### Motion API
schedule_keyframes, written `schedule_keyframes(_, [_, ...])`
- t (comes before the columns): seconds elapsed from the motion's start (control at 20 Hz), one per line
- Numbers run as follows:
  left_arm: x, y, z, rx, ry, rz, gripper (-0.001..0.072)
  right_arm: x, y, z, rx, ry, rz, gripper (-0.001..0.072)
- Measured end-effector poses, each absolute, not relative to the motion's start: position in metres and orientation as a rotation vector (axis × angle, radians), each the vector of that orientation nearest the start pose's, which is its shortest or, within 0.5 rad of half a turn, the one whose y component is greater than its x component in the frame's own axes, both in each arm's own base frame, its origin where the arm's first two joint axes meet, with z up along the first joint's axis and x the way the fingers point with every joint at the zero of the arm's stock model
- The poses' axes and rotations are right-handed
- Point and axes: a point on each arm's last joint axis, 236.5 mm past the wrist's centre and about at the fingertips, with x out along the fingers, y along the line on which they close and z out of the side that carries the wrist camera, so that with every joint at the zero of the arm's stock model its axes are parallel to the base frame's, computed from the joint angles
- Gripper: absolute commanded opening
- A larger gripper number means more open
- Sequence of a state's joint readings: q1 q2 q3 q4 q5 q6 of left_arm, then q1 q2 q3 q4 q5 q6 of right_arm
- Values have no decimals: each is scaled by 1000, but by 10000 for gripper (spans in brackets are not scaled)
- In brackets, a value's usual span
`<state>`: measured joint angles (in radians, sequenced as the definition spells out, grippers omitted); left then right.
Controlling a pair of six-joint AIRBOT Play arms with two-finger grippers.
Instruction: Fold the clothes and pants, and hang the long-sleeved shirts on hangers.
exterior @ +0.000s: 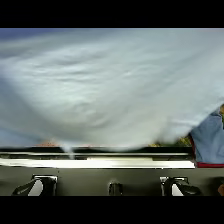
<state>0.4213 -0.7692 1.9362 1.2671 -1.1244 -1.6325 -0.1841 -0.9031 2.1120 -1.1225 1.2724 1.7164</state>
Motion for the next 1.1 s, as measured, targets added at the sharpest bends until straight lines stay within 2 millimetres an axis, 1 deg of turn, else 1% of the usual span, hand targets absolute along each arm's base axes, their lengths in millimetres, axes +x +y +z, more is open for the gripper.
schedule_keyframes(0.05, [248, 38, 520, -176, -39, 133, 16, 270, 48, 510, 319, 118, 224, 30])
schedule_keyframes(0.1, [262, 39, 507, -181, 11, 113, 16, 287, 44, 490, 345, 190, 209, 30])
schedule_keyframes(0.2, [302, 42, 464, -211, 166, 63, 16, 328, 37, 439, 396, 365, 181, 30])
schedule_keyframes(0.25, [326, 44, 436, -233, 257, 32, 16, 351, 32, 407, 421, 469, 164, 30])
schedule_keyframes(0.3, [350, 46, 403, -264, 358, 4, 16, 372, 29, 377, 442, 559, 151, 30])
schedule_keyframes(0.4, [396, 49, 334, -317, 537, -47, 16, 417, 20, 310, 489, 740, 121, 30])
schedule_keyframes(0.55, [464, 42, 220, -378, 769, -118, 16, 478, 9, 204, 557, 963, 76, 30])
schedule_keyframes(0.65, [508, 33, 151, -392, 851, -144, 15, 513, 6, 138, 600, 1053, 59, 30])
schedule_keyframes(0.7, [528, 28, 119, -392, 876, -151, 15, 529, 6, 109, 613, 1076, 56, 30])
schedule_keyframes(0.75, [546, 23, 93, -393, 890, -154, 15, 545, 7, 79, 626, 1093, 50, 30])
schedule_keyframes(0.85, [578, 15, 54, -398, 894, -159, 16, 569, 13, 34, 647, 1101, 49, 30])
schedule_keyframes(0.95, [599, 8, 31, -397, 893, -165, 16, 584, 18, 7, 657, 1094, 46, 30])
schedule_keyframes(1.0, [606, 8, 26, -396, 884, -164, 16, 589, 20, -1, 658, 1089, 45, 30])
schedule_keyframes(1.1, [616, 10, 23, -395, 867, -162, 16, 593, 22, -9, 657, 1086, 43, 30])
